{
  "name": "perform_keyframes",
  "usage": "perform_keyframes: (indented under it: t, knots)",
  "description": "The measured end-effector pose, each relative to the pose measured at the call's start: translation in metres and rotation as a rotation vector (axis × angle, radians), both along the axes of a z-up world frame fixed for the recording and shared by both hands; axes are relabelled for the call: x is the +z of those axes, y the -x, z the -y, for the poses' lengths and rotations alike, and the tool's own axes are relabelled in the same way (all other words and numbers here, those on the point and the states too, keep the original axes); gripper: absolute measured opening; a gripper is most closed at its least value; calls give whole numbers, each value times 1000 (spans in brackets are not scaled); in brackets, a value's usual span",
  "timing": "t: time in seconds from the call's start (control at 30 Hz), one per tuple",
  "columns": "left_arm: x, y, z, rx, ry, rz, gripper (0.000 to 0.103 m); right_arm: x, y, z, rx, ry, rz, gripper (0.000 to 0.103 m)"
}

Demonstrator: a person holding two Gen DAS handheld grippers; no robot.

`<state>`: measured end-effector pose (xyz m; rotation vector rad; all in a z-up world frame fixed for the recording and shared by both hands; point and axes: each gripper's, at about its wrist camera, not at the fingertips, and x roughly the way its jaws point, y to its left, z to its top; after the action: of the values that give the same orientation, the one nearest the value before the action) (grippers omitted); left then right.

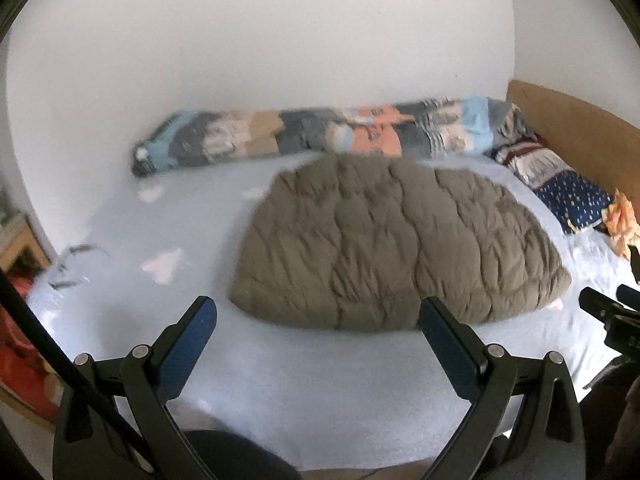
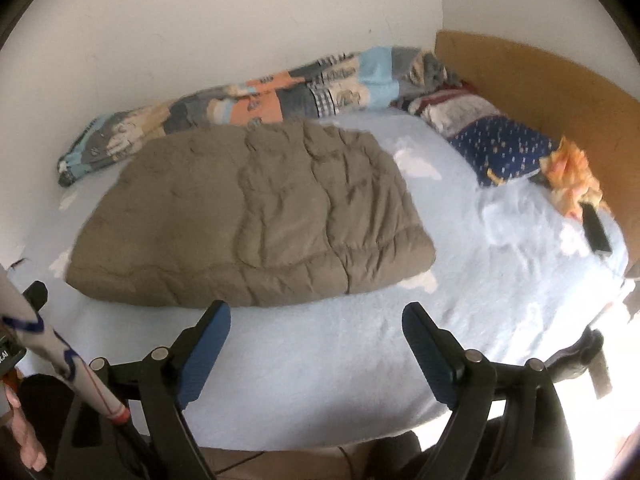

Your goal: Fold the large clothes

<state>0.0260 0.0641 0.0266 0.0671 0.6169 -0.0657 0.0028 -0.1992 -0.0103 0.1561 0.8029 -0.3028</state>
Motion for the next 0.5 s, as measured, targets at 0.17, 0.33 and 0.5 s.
perform_keyframes:
  t: [0.17,0.33,0.5]
  knots:
    - [69,35,-10,30,22,185,101,69,15,-15,29,21,116,99]
    - [101,55,-16,52,58,217,103,111,30,-27,41,26,182,103]
    - [88,59,-9,82,-20,139,103,123,49,-43,60,41,221,103]
